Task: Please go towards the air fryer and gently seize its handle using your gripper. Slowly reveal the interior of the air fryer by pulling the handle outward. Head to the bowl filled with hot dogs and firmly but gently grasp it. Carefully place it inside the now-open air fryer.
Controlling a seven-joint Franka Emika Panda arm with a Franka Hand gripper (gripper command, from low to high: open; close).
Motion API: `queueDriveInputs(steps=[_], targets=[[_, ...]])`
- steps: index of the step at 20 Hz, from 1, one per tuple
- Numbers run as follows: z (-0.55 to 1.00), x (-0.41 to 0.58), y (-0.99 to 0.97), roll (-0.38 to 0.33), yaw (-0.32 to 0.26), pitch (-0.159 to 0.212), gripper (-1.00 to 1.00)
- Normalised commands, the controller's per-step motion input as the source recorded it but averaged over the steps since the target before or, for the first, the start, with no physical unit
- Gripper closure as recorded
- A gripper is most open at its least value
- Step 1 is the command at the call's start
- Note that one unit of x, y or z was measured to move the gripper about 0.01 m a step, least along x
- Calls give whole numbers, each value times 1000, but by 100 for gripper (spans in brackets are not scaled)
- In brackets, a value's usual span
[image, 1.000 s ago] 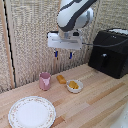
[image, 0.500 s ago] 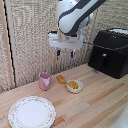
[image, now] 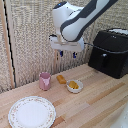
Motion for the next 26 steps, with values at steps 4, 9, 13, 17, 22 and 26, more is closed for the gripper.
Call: queueDriveInputs(steps=[4, 9, 13, 17, 22, 26], targets=[[-212, -56, -227, -367, -14, -122, -100], [-326, -56, -347, -306, -18, -135, -100], [-398, -29, -469, -205, -56, -158, -100], [-291, -1, -508, -174, -40, -130, -100], [-199, -6, -539, -162, 1, -83, -100], [-216, -58, -531, -155, 26, -72, -100]])
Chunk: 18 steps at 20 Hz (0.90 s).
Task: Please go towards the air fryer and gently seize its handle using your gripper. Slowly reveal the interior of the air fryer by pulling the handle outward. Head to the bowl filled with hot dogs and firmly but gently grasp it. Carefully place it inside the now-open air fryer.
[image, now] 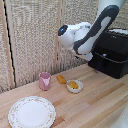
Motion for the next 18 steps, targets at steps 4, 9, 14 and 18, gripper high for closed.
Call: queueDriveInputs(steps=[4, 9, 14, 18], targets=[[-263, -140, -552, -152, 81, -73, -100], [-250, -218, -577, -160, 131, -75, -100], [-271, -227, -599, -148, 139, -62, -100], [-245, -259, -593, -142, 148, -42, -100]])
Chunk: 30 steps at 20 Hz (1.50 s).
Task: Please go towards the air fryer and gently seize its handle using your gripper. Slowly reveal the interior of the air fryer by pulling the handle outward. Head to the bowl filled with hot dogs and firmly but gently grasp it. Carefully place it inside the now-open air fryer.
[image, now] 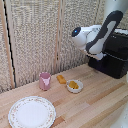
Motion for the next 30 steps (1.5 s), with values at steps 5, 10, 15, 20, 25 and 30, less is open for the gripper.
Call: queueDriveInputs(steps=[5, 10, 15, 20, 25, 30], targets=[[-194, -271, -583, -140, 142, -26, -100], [-68, -290, -493, -154, 140, -9, -100], [-107, -176, -464, -104, 163, 0, -100], [-168, -23, -445, -6, 215, 11, -100], [-55, 137, -258, 17, 138, 57, 100], [0, 0, 14, -1, -2, 2, 100]])
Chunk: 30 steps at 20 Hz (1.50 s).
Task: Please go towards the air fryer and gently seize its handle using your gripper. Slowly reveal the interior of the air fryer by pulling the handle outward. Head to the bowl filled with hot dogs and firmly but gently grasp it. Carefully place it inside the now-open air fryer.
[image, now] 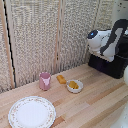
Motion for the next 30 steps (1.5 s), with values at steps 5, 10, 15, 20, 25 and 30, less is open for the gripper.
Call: queueDriveInputs(steps=[5, 10, 15, 20, 25, 30], targets=[[42, 45, 50, -13, -64, 28, 100], [147, 41, -32, 6, -95, 111, 100], [263, -50, 100, 167, -107, 115, 100], [245, -14, 442, 256, -141, 11, 100], [398, -38, 553, 226, -119, -8, 100], [638, 0, 670, 163, -65, -12, 100]])
